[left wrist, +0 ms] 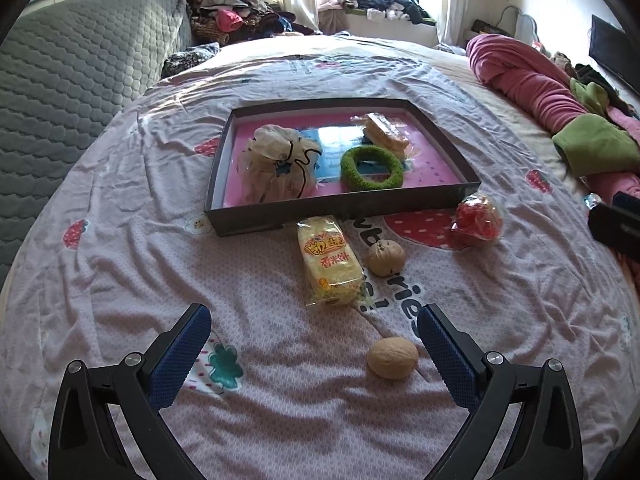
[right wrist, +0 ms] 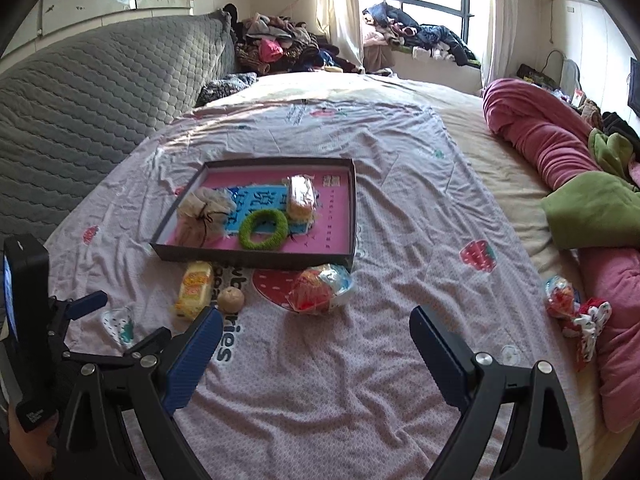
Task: Organize objects
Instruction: 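Withdraw both tools from the tray back toward the remaining snacks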
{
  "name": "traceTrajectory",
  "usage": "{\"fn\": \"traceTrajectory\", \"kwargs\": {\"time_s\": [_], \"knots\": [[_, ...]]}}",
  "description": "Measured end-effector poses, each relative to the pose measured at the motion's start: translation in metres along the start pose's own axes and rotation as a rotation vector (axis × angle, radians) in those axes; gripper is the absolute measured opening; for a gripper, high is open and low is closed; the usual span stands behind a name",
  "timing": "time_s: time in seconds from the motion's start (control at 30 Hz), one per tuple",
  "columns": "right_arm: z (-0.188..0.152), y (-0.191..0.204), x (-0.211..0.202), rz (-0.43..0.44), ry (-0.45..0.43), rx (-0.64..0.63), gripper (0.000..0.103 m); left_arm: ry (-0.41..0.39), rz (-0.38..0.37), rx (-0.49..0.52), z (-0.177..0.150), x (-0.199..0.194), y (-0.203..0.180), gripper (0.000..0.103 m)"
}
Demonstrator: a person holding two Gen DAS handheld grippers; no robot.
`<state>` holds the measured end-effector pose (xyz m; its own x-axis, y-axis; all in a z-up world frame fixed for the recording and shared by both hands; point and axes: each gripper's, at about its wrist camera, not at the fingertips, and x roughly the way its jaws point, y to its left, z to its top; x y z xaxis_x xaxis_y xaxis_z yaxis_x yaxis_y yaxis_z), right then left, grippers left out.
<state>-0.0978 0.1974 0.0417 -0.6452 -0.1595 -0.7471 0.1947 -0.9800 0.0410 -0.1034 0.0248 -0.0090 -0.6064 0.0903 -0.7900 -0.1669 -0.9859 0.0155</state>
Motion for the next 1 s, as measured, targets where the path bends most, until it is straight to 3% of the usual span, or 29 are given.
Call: {"fn": "traceTrajectory", "kwargs": {"time_s": [0.57, 1.0], "knots": [[0.001, 0.002, 0.063, -0.007, 0.059, -0.017, 0.095, 0.033, -0.005, -0.005, 0.009, 0.051, 0.003, 0.103], [0.003, -0.001, 0.089, -0.019, 0.078, -0.017, 0.095, 0.054, -0.006, -0.012, 0.011, 0.075, 0.007, 0.103]]}}
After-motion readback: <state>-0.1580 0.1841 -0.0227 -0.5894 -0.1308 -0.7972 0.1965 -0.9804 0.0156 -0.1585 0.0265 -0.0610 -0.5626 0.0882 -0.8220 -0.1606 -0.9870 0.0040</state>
